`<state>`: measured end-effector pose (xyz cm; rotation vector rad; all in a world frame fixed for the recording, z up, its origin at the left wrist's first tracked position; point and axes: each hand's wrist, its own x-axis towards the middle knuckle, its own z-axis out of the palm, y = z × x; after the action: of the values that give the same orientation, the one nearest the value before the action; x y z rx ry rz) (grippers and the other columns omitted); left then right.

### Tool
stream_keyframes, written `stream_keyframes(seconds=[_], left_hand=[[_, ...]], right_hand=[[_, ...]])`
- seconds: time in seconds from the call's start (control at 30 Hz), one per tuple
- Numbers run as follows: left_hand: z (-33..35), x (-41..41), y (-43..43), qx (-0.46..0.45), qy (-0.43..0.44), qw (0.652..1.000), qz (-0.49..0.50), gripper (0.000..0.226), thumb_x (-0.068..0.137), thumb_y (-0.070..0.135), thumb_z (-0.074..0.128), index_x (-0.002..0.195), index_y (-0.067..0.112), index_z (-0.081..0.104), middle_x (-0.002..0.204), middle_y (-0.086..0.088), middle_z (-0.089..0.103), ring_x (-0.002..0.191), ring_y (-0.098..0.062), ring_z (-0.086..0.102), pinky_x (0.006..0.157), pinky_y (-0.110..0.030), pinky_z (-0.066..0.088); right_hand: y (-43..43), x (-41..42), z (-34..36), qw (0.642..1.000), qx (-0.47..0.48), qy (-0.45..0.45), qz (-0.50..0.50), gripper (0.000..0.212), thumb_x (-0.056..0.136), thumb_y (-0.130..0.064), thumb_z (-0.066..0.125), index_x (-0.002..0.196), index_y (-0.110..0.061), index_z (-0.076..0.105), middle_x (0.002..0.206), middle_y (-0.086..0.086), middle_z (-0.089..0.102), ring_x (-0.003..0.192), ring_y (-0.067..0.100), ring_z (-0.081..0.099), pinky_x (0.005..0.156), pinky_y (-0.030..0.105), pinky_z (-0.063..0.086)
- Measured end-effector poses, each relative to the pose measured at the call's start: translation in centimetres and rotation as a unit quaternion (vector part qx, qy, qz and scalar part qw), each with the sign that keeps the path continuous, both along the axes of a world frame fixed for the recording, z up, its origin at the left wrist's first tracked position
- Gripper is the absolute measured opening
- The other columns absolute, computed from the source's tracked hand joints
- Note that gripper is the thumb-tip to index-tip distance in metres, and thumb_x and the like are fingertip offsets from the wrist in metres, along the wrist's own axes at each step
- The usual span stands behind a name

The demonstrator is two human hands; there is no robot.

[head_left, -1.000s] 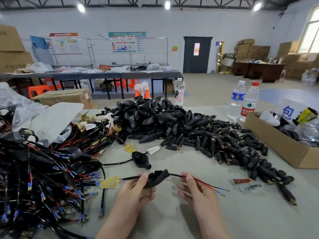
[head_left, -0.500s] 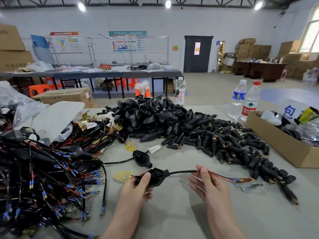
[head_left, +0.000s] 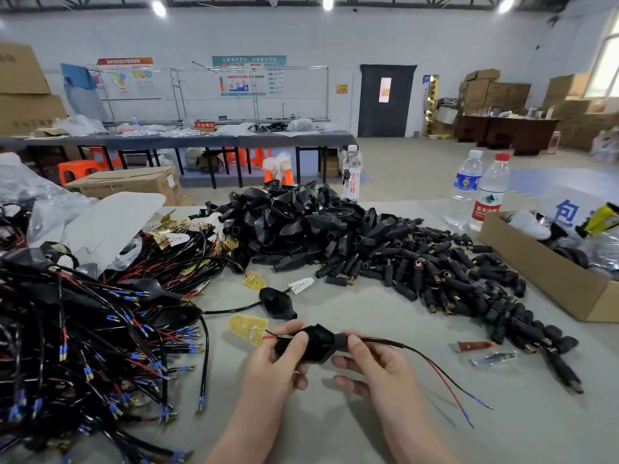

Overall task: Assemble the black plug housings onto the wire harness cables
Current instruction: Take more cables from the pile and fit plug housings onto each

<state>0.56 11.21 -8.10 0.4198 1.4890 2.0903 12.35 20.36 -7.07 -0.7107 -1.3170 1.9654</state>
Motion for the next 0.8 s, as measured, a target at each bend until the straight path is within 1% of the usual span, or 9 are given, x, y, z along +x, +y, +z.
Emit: stream_keyframes(seconds=[0.07,0.17,0.33,0.43,0.5,0.53,0.63,0.73,0.8], left_hand=[[0.1,-0.1,0.1,0.004,-0.045,0.999,-0.017,0.016,0.092,0.005,0.064,0.108,0.008,0.068,0.08,-0.013,0.065,0.055,-0.014,0.051,0.043,-0.023,0.041],[0.2,-0.1,0.2,0.001,-0.102,0.994,-0.042,0.014,0.085,0.008,0.067,0.097,0.0,0.068,0.074,-0.013,0.063,0.05,-0.009,0.049,0.041,-0.02,0.04],[0.5,0.1,0.0,0.028,-0.198,0.979,-0.038,0.013,0.086,0.009,0.068,0.094,-0.001,0.063,0.072,-0.011,0.065,0.051,-0.01,0.053,0.042,-0.019,0.046],[0.7,-0.1,-0.6,0.046,-0.241,0.969,-0.039,0.023,0.085,0.012,0.07,0.101,-0.004,0.065,0.085,-0.016,0.072,0.058,-0.016,0.064,0.049,-0.022,0.054],[0.6,-0.2,-0.9,0.045,-0.231,0.971,-0.043,0.026,0.089,0.016,0.068,0.105,-0.004,0.066,0.099,-0.02,0.074,0.067,-0.019,0.071,0.055,-0.024,0.058],[0.5,-0.3,-0.9,0.04,-0.215,0.975,-0.035,0.025,0.091,0.017,0.067,0.106,-0.002,0.066,0.101,-0.019,0.074,0.07,-0.019,0.072,0.057,-0.024,0.058],[0.3,-0.8,-1.0,0.03,-0.158,0.987,0.019,0.017,0.094,0.016,0.064,0.104,0.002,0.065,0.086,-0.012,0.075,0.066,-0.016,0.07,0.055,-0.025,0.058],[0.3,-1.1,-1.2,0.027,-0.126,0.991,0.043,0.013,0.095,0.012,0.062,0.103,0.002,0.064,0.066,-0.004,0.067,0.058,-0.012,0.064,0.054,-0.024,0.057],[0.4,-1.1,-1.3,0.021,-0.106,0.993,0.045,0.011,0.096,0.012,0.061,0.101,0.003,0.064,0.061,-0.001,0.062,0.056,-0.01,0.061,0.054,-0.024,0.057]], right_hand=[[0.1,0.1,0.1,1.0,0.005,0.001,-0.01,0.015,0.096,-0.012,0.06,0.1,-0.005,0.072,0.089,0.009,0.077,0.079,0.02,0.075,0.056,0.026,0.058],[0.1,0.1,0.2,1.0,0.009,0.0,-0.022,0.016,0.097,-0.013,0.058,0.099,-0.005,0.072,0.086,0.01,0.077,0.08,0.022,0.075,0.057,0.026,0.058],[0.1,0.0,0.2,0.999,0.015,0.002,-0.036,0.016,0.097,-0.012,0.057,0.098,-0.004,0.071,0.083,0.01,0.077,0.079,0.022,0.075,0.056,0.024,0.058],[0.4,0.0,0.1,0.999,0.01,0.006,-0.051,0.017,0.097,-0.016,0.058,0.098,-0.003,0.069,0.083,0.012,0.077,0.079,0.023,0.076,0.057,0.023,0.058],[0.7,0.1,0.0,0.998,0.004,0.011,-0.064,0.018,0.097,-0.019,0.059,0.1,-0.003,0.068,0.085,0.013,0.077,0.08,0.024,0.076,0.058,0.023,0.058],[0.9,0.2,-0.1,0.997,0.002,0.012,-0.071,0.019,0.097,-0.02,0.059,0.1,-0.003,0.067,0.085,0.013,0.076,0.08,0.025,0.076,0.059,0.024,0.058],[1.2,0.3,-0.3,0.996,-0.006,0.008,-0.087,0.02,0.097,-0.024,0.059,0.1,-0.005,0.066,0.087,0.012,0.077,0.082,0.024,0.076,0.059,0.025,0.059],[1.5,0.5,-0.8,0.995,-0.022,0.004,-0.093,0.021,0.098,-0.026,0.06,0.101,-0.008,0.068,0.088,0.009,0.076,0.084,0.023,0.076,0.059,0.029,0.059],[1.7,0.6,-1.0,0.995,-0.028,0.005,-0.092,0.022,0.096,-0.029,0.061,0.102,-0.009,0.069,0.088,0.007,0.076,0.086,0.024,0.075,0.06,0.031,0.06]])
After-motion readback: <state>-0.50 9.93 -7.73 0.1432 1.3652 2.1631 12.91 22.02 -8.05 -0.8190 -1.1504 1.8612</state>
